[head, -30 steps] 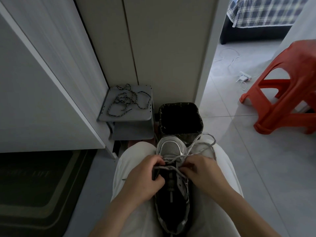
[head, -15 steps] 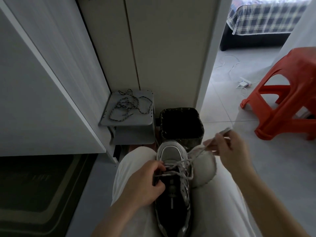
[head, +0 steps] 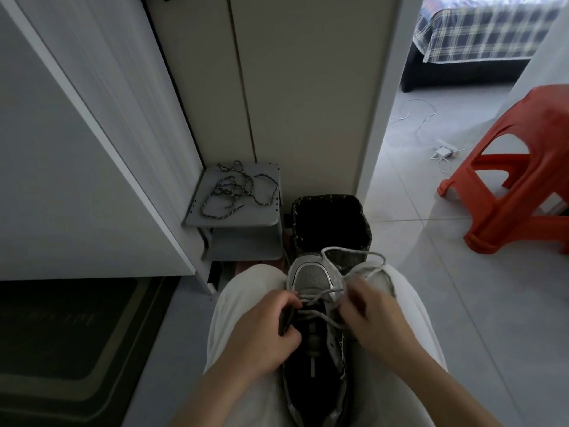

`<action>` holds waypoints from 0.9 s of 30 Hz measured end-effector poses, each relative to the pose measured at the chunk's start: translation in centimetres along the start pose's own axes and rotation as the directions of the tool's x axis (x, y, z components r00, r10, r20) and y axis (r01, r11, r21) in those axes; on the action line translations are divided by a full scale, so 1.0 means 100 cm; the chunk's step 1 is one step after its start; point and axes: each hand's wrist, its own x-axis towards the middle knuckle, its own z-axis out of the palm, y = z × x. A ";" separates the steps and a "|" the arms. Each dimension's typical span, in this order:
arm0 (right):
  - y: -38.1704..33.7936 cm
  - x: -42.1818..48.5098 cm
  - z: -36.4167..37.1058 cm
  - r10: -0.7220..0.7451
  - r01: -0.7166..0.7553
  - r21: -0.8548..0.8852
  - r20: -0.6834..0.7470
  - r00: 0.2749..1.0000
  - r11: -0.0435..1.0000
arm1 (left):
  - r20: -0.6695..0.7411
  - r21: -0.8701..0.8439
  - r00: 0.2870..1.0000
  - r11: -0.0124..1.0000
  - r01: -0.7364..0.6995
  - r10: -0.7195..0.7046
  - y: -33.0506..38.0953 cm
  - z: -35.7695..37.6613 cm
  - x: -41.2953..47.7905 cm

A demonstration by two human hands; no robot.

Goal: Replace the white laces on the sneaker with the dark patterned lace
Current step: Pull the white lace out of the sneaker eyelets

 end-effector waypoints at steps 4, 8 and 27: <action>0.006 0.010 -0.010 0.282 -0.223 0.354 -0.124 0.951 0.908 | 0.000 -0.041 1.000 0.999 0.007 -0.007 -0.003 0.002 -0.002; 0.002 0.001 -0.007 0.104 -0.105 0.027 0.006 0.995 0.994 | -0.021 -0.076 1.000 0.997 0.020 -0.022 -0.002 0.003 -0.004; 0.002 0.000 -0.019 0.160 -0.157 -0.080 0.041 0.986 0.984 | -0.148 -0.125 0.987 0.992 0.035 -0.053 0.000 0.003 0.002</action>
